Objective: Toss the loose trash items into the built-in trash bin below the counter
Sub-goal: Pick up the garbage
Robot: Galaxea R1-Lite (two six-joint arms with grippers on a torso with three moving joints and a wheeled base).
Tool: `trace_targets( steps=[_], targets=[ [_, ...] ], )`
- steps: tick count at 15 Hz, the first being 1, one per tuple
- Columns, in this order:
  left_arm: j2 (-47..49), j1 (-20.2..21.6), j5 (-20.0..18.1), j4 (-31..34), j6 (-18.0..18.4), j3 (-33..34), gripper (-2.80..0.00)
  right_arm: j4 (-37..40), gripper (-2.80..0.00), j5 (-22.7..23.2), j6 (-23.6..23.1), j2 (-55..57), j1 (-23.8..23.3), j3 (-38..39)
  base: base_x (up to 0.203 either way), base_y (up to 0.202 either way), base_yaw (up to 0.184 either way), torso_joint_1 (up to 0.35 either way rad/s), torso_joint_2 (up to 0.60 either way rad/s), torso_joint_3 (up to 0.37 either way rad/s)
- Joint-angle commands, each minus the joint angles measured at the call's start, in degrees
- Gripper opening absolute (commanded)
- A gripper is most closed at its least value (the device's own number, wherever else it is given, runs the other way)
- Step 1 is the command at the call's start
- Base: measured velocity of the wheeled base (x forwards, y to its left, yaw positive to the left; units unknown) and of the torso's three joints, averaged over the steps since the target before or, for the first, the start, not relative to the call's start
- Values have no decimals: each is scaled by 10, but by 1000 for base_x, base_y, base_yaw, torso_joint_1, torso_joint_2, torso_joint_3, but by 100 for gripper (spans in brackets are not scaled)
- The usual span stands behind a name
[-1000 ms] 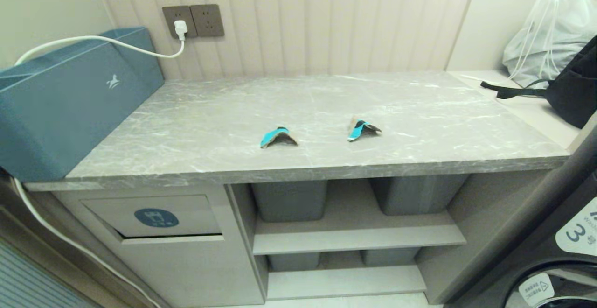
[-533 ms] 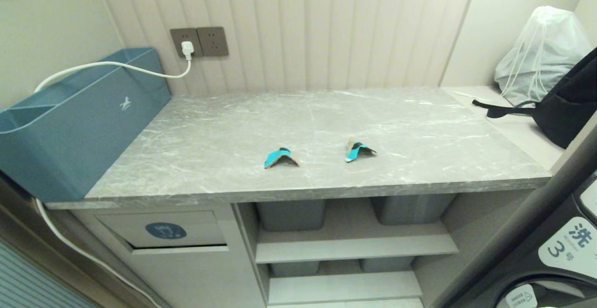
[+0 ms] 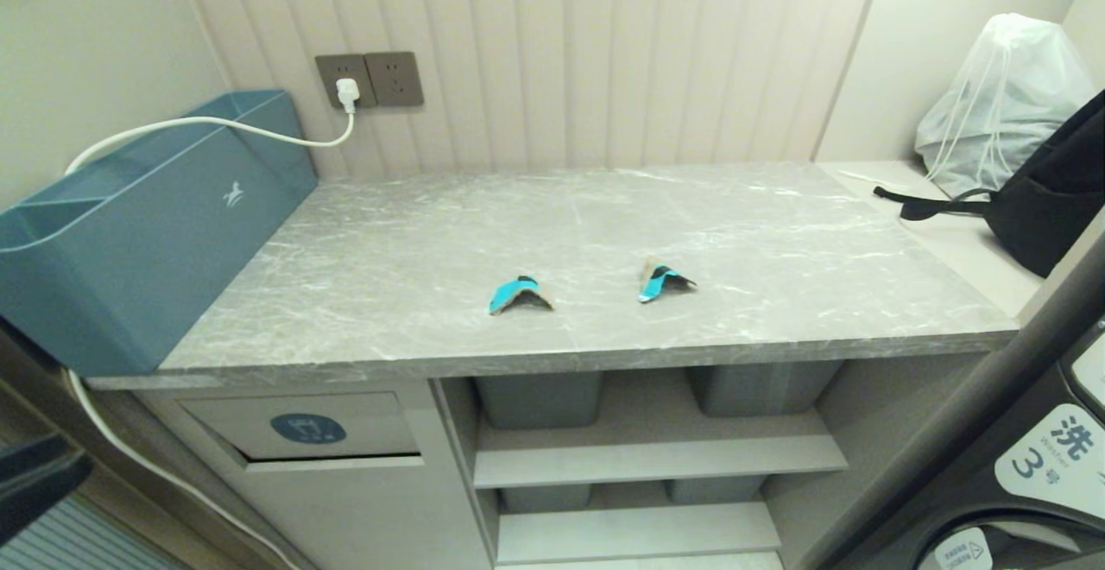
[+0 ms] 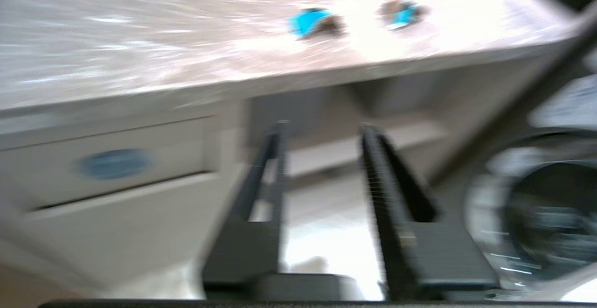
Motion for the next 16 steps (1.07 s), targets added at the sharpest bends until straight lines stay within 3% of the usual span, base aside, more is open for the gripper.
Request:
trace_targets(
  steps=[1, 3, 6, 8, 9, 10, 12, 13, 16],
  targets=[
    [169, -26, -18, -3, -31, -70, 0, 0, -280, 0, 0, -1, 0, 0, 0, 0, 0, 0, 0, 0],
    [283, -75, -33, -18, -62, -140, 0, 0, -280, 0, -1, -1, 0, 0, 0, 0, 0, 0, 0, 0],
    [460, -110, -3, -84, -16, -237, 0, 0, -280, 0, -1, -1, 0, 0, 0, 0, 0, 0, 0, 0],
    [554, -142, 46, -116, 50, -290, 0, 0, -280, 0, -1, -1, 0, 0, 0, 0, 0, 0, 0, 0],
    [593, -154, 65, -129, 106, -306, 0, 0, -280, 0, -1, -1, 0, 0, 0, 0, 0, 0, 0, 0],
    [622, -161, 78, -142, 185, -319, 0, 0, -280, 0, -1, -1, 0, 0, 0, 0, 0, 0, 0, 0],
    [670, -171, 102, -191, 273, -336, 0, 0, -280, 0, -1, -1, 0, 0, 0, 0, 0, 0, 0, 0],
    [683, -177, 122, -224, 310, -333, 0, 0, -280, 0, -1, -1, 0, 0, 0, 0, 0, 0, 0, 0],
    [696, -186, 140, -248, 363, -329, 0, 0, -280, 0, -1, -1, 0, 0, 0, 0, 0, 0, 0, 0]
  ],
)
